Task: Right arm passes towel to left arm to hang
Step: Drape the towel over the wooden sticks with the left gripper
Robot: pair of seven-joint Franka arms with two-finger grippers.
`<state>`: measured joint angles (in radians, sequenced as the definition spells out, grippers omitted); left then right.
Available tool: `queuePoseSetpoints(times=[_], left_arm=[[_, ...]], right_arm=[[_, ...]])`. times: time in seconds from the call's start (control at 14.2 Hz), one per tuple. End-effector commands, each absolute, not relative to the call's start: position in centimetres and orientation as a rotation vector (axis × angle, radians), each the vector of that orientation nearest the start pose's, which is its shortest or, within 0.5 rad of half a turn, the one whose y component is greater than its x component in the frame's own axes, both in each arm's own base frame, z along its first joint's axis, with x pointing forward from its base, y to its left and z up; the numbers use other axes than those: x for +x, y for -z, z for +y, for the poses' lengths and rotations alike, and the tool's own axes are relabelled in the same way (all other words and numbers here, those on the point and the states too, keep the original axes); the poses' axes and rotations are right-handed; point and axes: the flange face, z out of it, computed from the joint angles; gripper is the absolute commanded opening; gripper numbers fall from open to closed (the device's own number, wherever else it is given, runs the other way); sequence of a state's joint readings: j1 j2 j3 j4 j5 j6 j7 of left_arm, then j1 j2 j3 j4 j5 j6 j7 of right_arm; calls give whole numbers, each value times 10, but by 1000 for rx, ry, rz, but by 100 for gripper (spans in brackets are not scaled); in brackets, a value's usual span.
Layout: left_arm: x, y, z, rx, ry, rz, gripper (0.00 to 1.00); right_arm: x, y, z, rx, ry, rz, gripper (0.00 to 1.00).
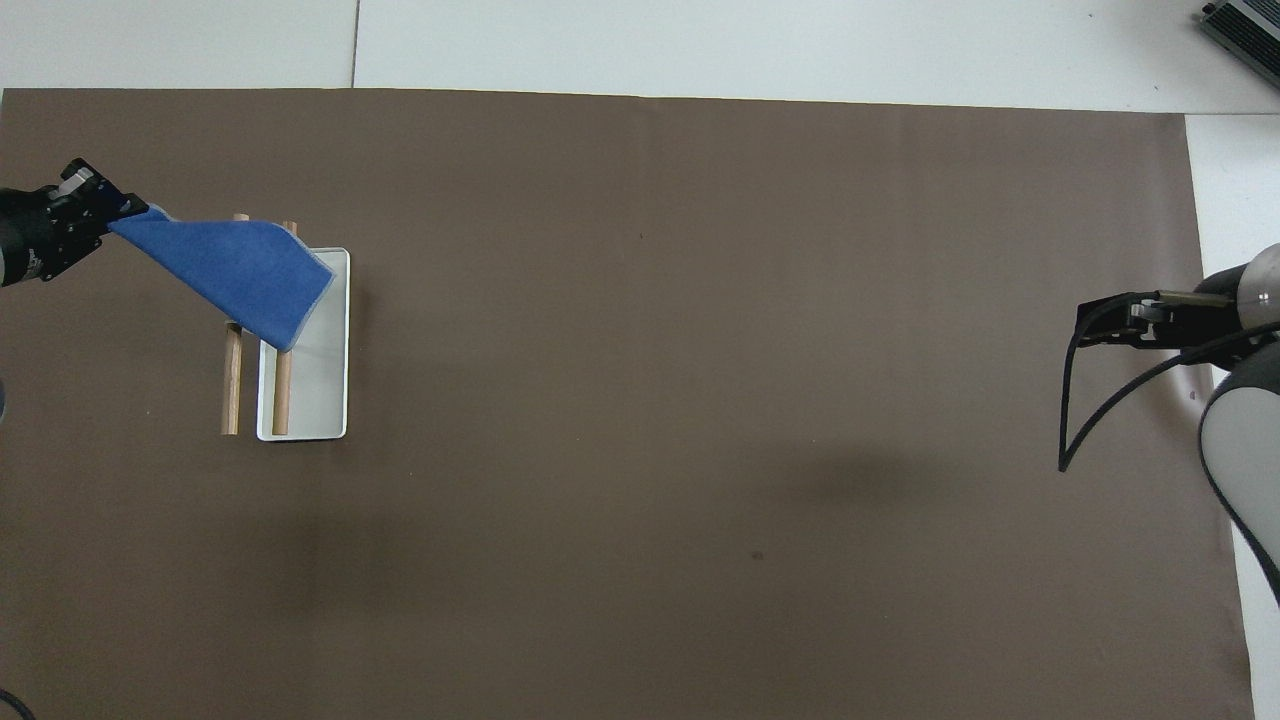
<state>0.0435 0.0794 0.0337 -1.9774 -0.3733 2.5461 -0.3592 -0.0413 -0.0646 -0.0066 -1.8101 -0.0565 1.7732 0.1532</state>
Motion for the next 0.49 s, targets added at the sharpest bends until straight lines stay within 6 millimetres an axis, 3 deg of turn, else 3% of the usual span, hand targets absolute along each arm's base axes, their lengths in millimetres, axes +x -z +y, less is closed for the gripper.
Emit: queuePoseSetpoints(times=[0.0,0.28,0.42], left_arm=[[594,-464,54,-3223,691,-1104,0],[577,-449,55,-3228,632,-1089,0],[565,-439,61,-3243,608,-990,0]], right_arm=[[540,-578,-32,-3178,44,334,100],[553,-587,-26,-3121,46,341,100],[561,-601,-26,-3127,20,339,100]])
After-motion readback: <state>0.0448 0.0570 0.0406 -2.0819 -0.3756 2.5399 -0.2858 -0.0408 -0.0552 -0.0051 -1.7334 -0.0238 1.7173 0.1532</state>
